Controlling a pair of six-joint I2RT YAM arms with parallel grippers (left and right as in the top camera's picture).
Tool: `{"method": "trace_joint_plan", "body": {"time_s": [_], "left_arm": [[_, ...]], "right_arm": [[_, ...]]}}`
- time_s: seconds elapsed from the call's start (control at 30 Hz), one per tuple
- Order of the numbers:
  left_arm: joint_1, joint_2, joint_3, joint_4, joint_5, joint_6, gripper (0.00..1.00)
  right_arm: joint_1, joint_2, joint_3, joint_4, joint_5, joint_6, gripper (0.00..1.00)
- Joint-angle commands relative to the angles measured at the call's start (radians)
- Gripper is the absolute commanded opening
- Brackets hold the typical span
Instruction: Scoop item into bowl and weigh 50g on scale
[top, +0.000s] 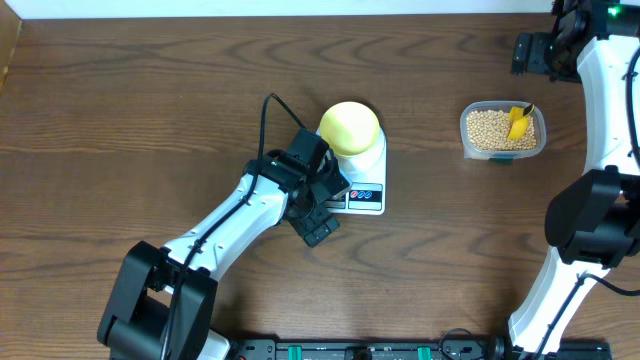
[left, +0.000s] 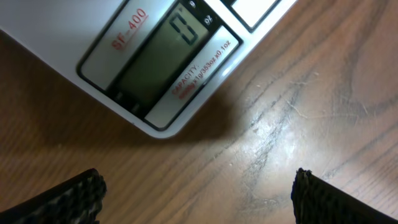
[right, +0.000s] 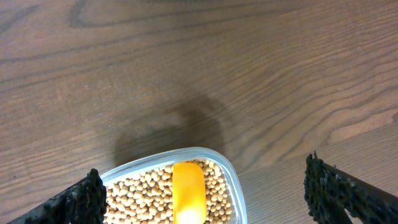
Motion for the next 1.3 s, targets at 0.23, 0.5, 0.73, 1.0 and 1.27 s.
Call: {"method": "trace_joint_plan", "body": {"time_s": [0.23, 0.5, 0.73, 1.0, 1.27], "left_arm": [[0.010, 0.004, -0.002, -0.023, 0.099, 0.228, 0.98], [0.061, 0.004, -0.002, -0.039, 0.138, 0.260, 0.98], [0.117, 0.004, -0.001, -0.042, 0.174, 0.280, 0.98], [0.114, 0.004, -0.001, 0.013, 0.178, 0.300, 0.98], [0.112, 0.006, -0.003, -0.043, 0.211, 0.300, 0.98]], "right_arm": [[-0.004, -0.001, 0.016, 0.011, -0.022, 0.011, 0.99], [-0.004, -0.001, 0.017, 0.054, -0.113, 0.010, 0.99], [-0.006, -0.006, 0.065, 0.008, -0.154, 0.009, 0.94], [-0.006, -0.018, 0.165, -0.097, -0.158, 0.014, 0.91], [-0.006, -0.014, 0.105, -0.149, -0.166, 0.030, 0.92]]}}
